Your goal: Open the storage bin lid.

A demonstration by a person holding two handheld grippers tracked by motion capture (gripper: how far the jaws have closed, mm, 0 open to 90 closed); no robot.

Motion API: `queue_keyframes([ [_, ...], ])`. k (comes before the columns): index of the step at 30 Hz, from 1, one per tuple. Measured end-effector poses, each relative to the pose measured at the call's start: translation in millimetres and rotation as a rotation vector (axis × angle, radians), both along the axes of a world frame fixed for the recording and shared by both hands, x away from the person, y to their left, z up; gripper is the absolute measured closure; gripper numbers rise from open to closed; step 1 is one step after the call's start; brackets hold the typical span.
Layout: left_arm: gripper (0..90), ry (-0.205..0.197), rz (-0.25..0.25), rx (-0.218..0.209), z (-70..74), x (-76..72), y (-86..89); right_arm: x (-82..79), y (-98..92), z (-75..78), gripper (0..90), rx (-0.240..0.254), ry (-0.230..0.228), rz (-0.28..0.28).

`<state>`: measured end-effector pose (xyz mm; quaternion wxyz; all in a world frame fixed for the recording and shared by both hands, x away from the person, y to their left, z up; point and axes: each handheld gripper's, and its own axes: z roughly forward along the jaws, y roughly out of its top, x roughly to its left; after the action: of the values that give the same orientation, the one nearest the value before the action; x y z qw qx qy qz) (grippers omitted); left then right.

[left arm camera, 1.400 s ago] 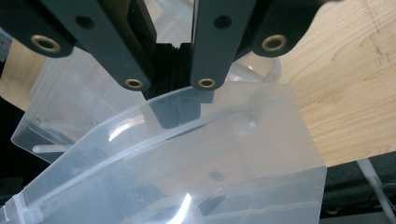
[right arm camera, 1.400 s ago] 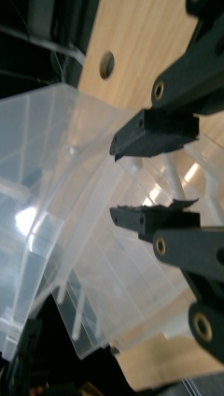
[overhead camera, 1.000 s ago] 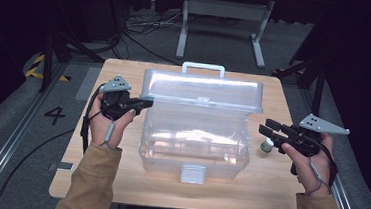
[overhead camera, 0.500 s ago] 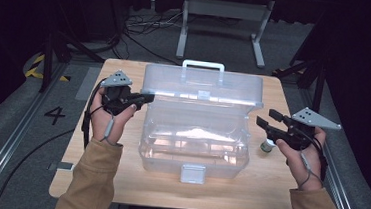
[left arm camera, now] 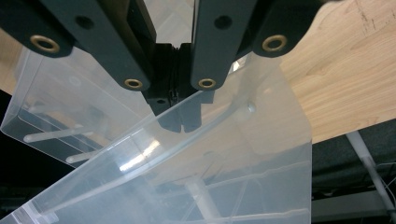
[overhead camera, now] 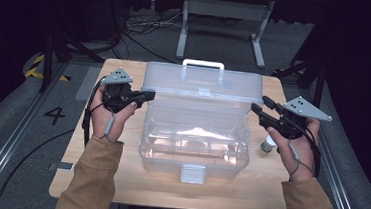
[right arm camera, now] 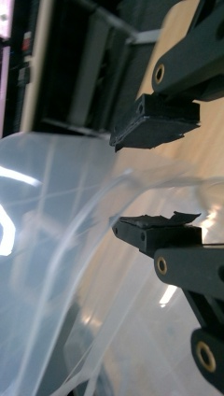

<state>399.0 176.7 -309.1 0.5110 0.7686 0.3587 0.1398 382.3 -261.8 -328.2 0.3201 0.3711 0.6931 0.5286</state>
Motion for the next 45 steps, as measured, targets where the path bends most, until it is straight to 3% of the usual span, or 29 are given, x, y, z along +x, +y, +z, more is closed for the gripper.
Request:
queue_keyframes([
  [4,88.4,-0.005,-0.004,0.001,0.2,1.1,0.4,3.6,5.9,1.2,54.5,-0.030,-0.014,-0.042],
  [7,88.1,-0.003,-0.005,-0.001,0.3,1.0,0.2,5.1,9.7,2.3,53.7,-0.031,0.005,-0.097],
  [10,88.0,-0.005,-0.005,0.000,0.3,1.1,0.3,6.8,14.1,1.7,51.5,-0.007,0.032,-0.155],
  [15,87.8,-0.004,-0.007,0.000,0.2,0.9,0.4,9.1,19.7,-0.1,55.7,0.003,0.012,-0.191],
  [27,86.5,-0.001,-0.011,-0.003,-0.1,-0.6,-0.6,14.6,26.7,0.1,63.2,-0.009,-0.012,-0.243],
  [32,85.2,0.004,-0.016,0.002,-0.8,-0.8,-0.7,17.0,30.2,-1.1,69.9,-0.015,-0.033,-0.257],
  [38,83.7,0.007,-0.023,0.002,-2.2,-2.7,0.0,16.5,32.9,-0.4,71.7,-0.027,-0.063,-0.275],
  [45,82.0,0.014,-0.016,0.013,-4.3,-9.6,4.0,18.7,34.2,0.1,74.1,-0.008,-0.081,-0.299],
])
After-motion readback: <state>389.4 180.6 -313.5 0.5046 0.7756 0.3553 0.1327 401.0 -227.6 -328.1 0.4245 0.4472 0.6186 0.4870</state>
